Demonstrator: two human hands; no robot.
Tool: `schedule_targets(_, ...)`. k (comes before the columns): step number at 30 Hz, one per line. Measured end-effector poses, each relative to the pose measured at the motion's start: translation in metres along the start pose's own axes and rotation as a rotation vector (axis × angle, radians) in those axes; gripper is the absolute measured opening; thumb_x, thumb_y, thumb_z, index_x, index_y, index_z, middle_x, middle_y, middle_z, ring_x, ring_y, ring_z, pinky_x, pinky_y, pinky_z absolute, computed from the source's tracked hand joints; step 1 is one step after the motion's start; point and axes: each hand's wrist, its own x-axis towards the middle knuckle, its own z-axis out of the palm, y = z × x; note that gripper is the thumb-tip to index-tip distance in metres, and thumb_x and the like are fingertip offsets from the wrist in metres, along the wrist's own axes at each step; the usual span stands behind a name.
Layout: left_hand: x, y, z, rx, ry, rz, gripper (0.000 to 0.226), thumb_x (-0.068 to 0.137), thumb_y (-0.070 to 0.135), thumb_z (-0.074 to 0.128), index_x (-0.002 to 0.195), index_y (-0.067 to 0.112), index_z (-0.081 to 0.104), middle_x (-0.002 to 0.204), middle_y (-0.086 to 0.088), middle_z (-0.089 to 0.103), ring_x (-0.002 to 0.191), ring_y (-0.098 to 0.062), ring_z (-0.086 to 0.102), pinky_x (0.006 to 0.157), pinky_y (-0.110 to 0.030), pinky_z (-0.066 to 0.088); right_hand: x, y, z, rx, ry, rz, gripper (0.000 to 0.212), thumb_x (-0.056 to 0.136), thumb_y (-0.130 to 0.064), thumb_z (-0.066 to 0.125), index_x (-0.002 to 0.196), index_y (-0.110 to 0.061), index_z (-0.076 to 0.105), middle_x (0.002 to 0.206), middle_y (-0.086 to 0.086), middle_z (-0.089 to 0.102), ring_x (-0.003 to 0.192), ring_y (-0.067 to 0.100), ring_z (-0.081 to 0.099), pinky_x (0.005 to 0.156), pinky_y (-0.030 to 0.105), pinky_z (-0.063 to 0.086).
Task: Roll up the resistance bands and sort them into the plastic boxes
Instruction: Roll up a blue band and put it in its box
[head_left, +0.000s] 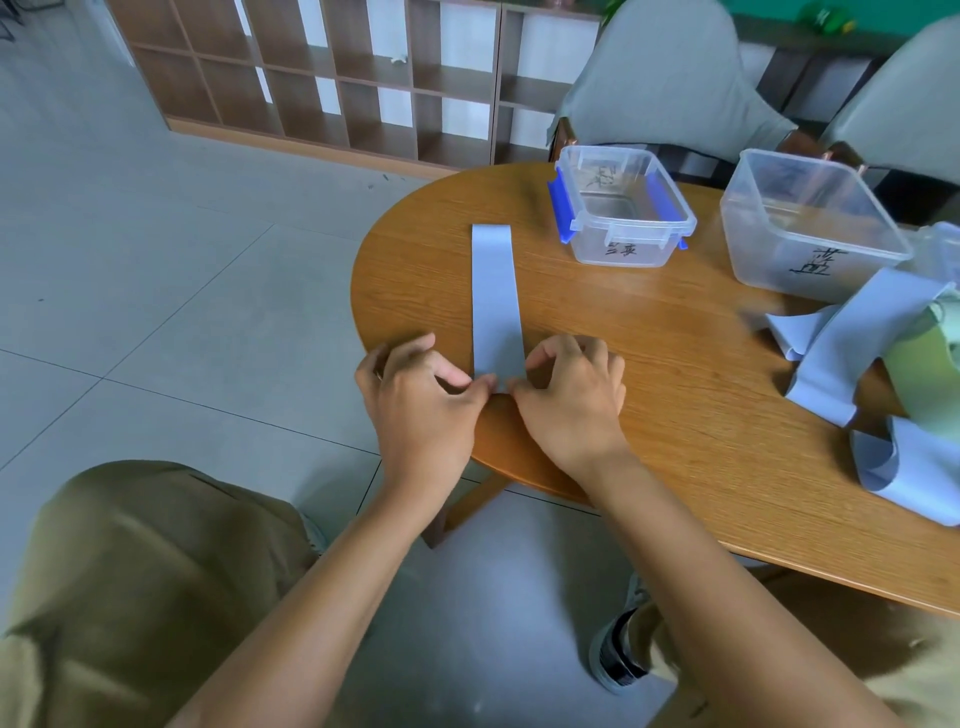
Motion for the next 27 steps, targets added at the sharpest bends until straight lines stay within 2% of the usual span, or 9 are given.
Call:
schedule_targets(1,0.002,0.0,0.0,0.014,-0.009,-0.007,0.025,0.068,0.034,0.089,0.066,0.025,0.065,0.119,0.002,0.069,0.125,0.006,0.03,0.112,-0.038,0.028,0.002,-0.001,0.0,0.006,-0.015,0.009,0.024,0.086,-0.035,0.067,0.107,-0.03,0.055,0.122,-0.004,0.04,0.123,0.024,0.03,0.101,0.035,0.026)
schedule_targets(3,0.004,0.001,0.002,0.072,-0.028,-0.026,0.024,0.07,0.038,0.086,0.073,0.03,0.063,0.123,0.005,0.066,0.134,-0.015,0.038,0.11,-0.035,0.026,0.007,-0.004,0.0,0.007,-0.031,0.01,0.03,0.087,-0.034,0.065,0.114,-0.033,0.052,0.13,-0.001,0.04,0.127,0.024,0.029,0.101,0.035,0.024)
schedule_targets(6,0.009,0.003,0.006,0.175,-0.034,0.014,0.023,0.074,0.037,0.081,0.083,0.029,0.062,0.12,0.006,0.065,0.131,-0.029,0.042,0.11,-0.046,0.029,0.012,-0.005,0.003,-0.014,-0.023,-0.018,0.034,0.091,-0.031,0.059,0.123,-0.036,0.048,0.134,0.0,0.039,0.128,0.025,0.029,0.102,0.036,0.024)
schedule_targets(10,0.021,0.009,0.018,0.337,-0.048,0.08,0.021,0.08,0.033,0.074,0.093,0.026,0.059,0.107,0.003,0.064,0.121,-0.031,0.049,0.114,-0.057,0.025,0.022,-0.005,0.009,-0.078,0.005,-0.057,0.036,0.096,-0.032,0.052,0.13,-0.035,0.043,0.137,0.002,0.038,0.127,0.026,0.031,0.103,0.039,0.025)
schedule_targets(13,0.031,0.012,0.024,0.43,-0.074,0.091,0.021,0.086,0.032,0.068,0.103,0.024,0.058,0.111,-0.001,0.064,0.121,-0.033,0.051,0.118,-0.057,0.019,0.031,-0.008,0.016,-0.131,0.041,-0.085,0.038,0.098,-0.029,0.047,0.134,-0.032,0.04,0.136,0.004,0.04,0.126,0.027,0.033,0.102,0.04,0.027)
schedule_targets(18,0.05,0.015,0.038,0.518,-0.108,0.117,0.025,0.09,0.024,0.064,0.114,0.021,0.058,0.116,-0.004,0.065,0.123,-0.034,0.051,0.115,-0.061,0.021,0.045,-0.016,0.023,-0.16,0.069,-0.126,0.044,0.09,-0.026,0.037,0.134,-0.025,0.039,0.131,0.004,0.043,0.123,0.028,0.037,0.102,0.041,0.032)
schedule_targets(20,0.057,0.016,0.046,0.535,-0.103,0.123,0.025,0.092,0.017,0.06,0.117,0.02,0.059,0.115,-0.004,0.066,0.122,-0.034,0.052,0.115,-0.062,0.023,0.052,-0.019,0.024,-0.151,0.067,-0.112,0.046,0.088,-0.027,0.031,0.133,-0.025,0.04,0.13,0.004,0.044,0.122,0.027,0.037,0.103,0.042,0.033)
schedule_targets(24,0.071,0.02,0.056,0.503,-0.11,0.147,0.028,0.098,0.009,0.045,0.122,0.017,0.059,0.117,-0.006,0.067,0.123,-0.034,0.053,0.114,-0.061,0.026,0.074,-0.019,0.033,-0.148,0.116,-0.103,0.037,0.094,-0.013,0.036,0.128,-0.026,0.042,0.128,0.003,0.045,0.121,0.026,0.038,0.101,0.04,0.033)
schedule_targets(27,0.082,0.022,0.06,0.464,-0.145,0.121,0.03,0.101,0.009,0.04,0.125,0.017,0.057,0.122,-0.006,0.065,0.125,-0.034,0.051,0.113,-0.06,0.028,0.088,-0.022,0.037,-0.15,0.141,-0.122,0.034,0.095,-0.01,0.036,0.126,-0.023,0.044,0.127,0.004,0.046,0.12,0.027,0.039,0.099,0.039,0.035)
